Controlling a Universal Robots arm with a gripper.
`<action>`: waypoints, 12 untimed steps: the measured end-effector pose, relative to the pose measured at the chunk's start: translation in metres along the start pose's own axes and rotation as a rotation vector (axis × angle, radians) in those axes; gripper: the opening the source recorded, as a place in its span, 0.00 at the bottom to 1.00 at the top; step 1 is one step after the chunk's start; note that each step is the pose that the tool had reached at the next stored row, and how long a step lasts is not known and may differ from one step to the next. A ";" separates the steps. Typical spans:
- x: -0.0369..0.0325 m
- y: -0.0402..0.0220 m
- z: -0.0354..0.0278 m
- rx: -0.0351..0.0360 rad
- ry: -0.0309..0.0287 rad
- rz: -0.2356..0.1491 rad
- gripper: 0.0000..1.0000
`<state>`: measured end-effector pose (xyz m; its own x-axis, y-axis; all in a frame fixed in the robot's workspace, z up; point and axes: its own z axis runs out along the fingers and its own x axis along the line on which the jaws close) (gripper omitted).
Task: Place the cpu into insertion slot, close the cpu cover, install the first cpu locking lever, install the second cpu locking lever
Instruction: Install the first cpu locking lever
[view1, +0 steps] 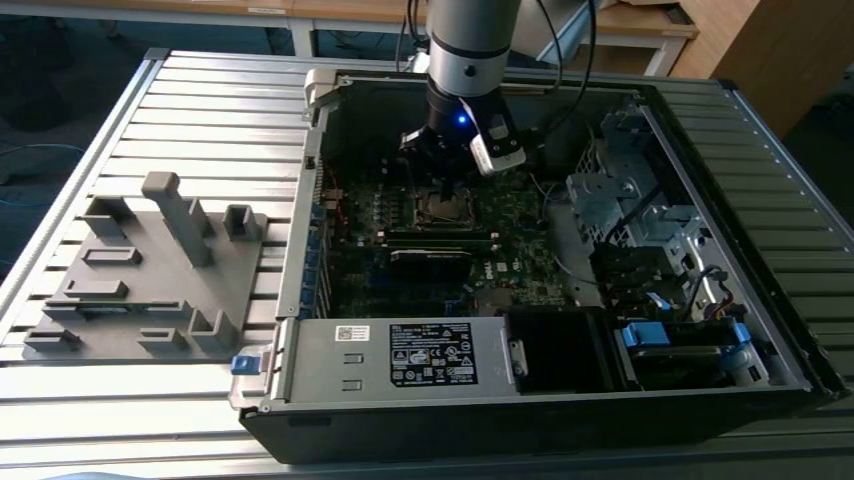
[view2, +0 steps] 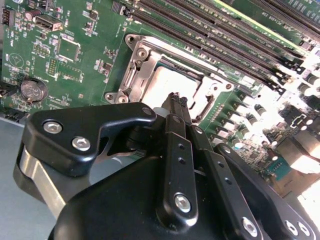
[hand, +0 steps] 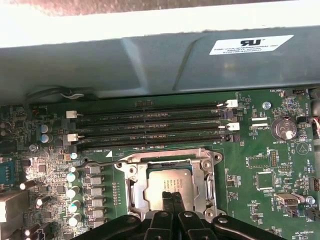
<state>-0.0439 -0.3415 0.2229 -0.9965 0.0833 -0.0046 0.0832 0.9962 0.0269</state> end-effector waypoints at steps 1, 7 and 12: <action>0.0000 0.0000 0.0000 0.0000 0.0000 0.000 0.10; 0.0000 0.0000 -0.0013 0.0000 0.0000 0.000 0.10; 0.0000 0.0000 -0.0020 0.0005 0.0002 0.000 0.10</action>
<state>-0.0439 -0.3416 0.2249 -0.9965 0.0833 -0.0044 0.0832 0.9962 0.0264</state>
